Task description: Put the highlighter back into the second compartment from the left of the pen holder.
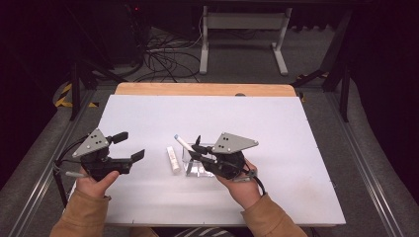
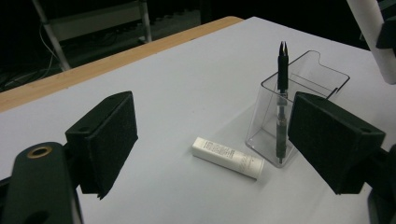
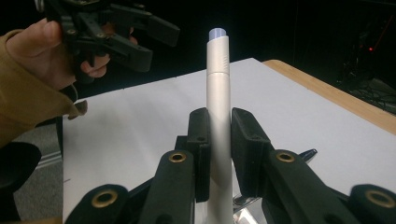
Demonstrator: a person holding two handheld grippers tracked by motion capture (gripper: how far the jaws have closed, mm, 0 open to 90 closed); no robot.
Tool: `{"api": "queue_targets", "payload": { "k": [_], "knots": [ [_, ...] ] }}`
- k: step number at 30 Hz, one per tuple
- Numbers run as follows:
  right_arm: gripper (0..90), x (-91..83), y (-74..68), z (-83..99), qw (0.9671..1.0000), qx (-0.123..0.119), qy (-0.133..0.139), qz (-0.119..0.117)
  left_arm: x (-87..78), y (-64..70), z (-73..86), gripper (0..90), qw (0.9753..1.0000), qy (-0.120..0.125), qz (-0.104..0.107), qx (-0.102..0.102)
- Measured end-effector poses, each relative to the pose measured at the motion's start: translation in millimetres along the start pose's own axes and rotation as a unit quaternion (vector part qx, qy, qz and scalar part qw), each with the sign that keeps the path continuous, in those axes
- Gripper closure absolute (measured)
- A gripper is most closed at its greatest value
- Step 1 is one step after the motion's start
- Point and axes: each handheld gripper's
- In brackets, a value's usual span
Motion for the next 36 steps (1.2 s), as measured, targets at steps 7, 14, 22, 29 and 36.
{"api": "queue_targets", "payload": {
  "k": [7,14,22,29,36],
  "knots": [
    [78.7,1.4,6.2,5.5,0.9992,0.012,0.015,0.035,0.9,-0.1,0.6,16.6,1.0000,-0.002,0.002,-0.002],
    [78.7,6.0,13.3,9.8,0.9981,0.018,0.032,0.050,1.9,-0.2,0.3,16.6,1.0000,-0.004,-0.002,0.005],
    [78.7,12.4,23.8,12.9,0.9965,0.026,0.039,0.069,2.9,0.6,1.0,16.6,1.0000,-0.006,0.003,-0.002],
    [78.7,9.6,31.6,15.5,0.9946,0.040,0.041,0.086,2.4,0.1,0.9,16.6,1.0000,-0.005,0.001,0.000],
    [78.7,11.8,28.2,16.0,0.9944,0.038,0.046,0.088,2.5,0.7,0.9,16.6,1.0000,-0.006,0.002,-0.001]
  ]
}}
Point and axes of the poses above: each handheld gripper's, and its own axes: x roughly forward along the jaws, z roughly out of its underside, y roughly to its right, and after that the axes turned 11 degrees about -x, right-handed
